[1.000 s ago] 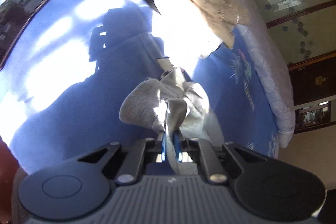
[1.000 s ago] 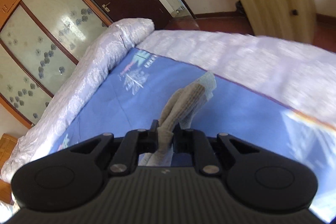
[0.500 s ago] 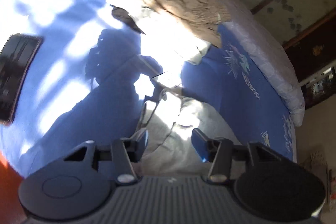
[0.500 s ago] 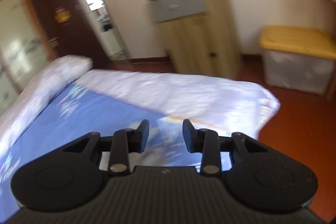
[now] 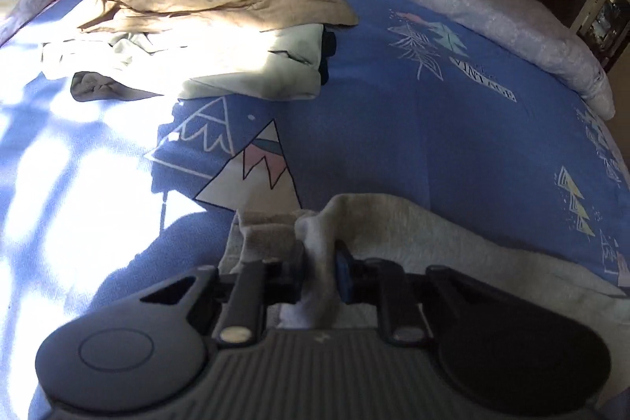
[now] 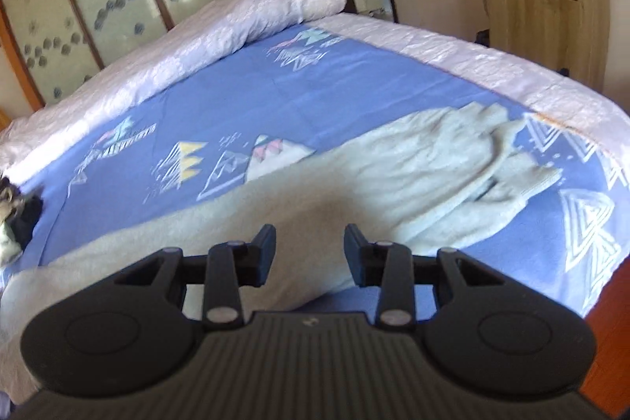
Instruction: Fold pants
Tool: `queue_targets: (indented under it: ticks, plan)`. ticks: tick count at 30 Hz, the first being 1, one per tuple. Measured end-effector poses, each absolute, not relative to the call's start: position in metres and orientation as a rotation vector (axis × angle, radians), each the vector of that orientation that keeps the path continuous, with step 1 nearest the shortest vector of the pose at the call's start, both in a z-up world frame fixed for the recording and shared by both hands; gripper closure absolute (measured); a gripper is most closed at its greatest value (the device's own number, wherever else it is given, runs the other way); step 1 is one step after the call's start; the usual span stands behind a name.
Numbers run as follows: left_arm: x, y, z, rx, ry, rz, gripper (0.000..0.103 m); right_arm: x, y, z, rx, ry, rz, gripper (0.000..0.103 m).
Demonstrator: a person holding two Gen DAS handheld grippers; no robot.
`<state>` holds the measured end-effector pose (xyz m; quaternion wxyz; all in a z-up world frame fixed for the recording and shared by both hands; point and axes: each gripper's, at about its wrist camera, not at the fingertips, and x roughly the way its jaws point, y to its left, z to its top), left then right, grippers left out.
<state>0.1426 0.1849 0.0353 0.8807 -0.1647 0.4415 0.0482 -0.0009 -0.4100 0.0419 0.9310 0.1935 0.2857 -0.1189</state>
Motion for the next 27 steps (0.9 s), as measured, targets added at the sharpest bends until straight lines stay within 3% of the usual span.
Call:
queue_targets:
  ticks: [7, 11, 16, 17, 19, 24, 25, 27]
  plan:
    - [0.128, 0.22, 0.07, -0.514, 0.761, 0.151, 0.089, 0.053, -0.396, 0.047, 0.44, 0.612, -0.076, 0.061]
    - [0.145, 0.219, 0.062, -0.531, 0.802, 0.173, 0.089, 0.094, -0.33, 0.029, 0.454, 0.733, 0.198, 0.061]
    - [0.151, 0.217, 0.044, -0.505, 0.852, 0.196, 0.089, 0.14, -0.24, 0.007, 0.249, 0.924, 0.402, 0.064]
    - [0.152, 0.219, 0.039, -0.52, 0.861, 0.199, 0.089, 0.147, -0.227, -0.004, 0.191, 0.951, 0.383, 0.066]
    - [0.152, 0.221, 0.031, -0.54, 0.877, 0.212, 0.087, 0.157, -0.215, -0.012, 0.074, 0.864, 0.305, 0.095]
    - [0.139, 0.218, 0.028, -0.501, 0.906, 0.26, 0.061, 0.187, -0.249, -0.011, 0.273, 0.866, 0.184, 0.095]
    - [0.132, 0.218, 0.033, -0.49, 0.895, 0.261, 0.06, 0.183, -0.253, -0.005, 0.279, 0.849, 0.197, 0.088]
    - [0.114, 0.221, 0.042, -0.488, 0.86, 0.263, 0.06, 0.162, -0.268, 0.011, 0.309, 0.784, 0.239, 0.085]
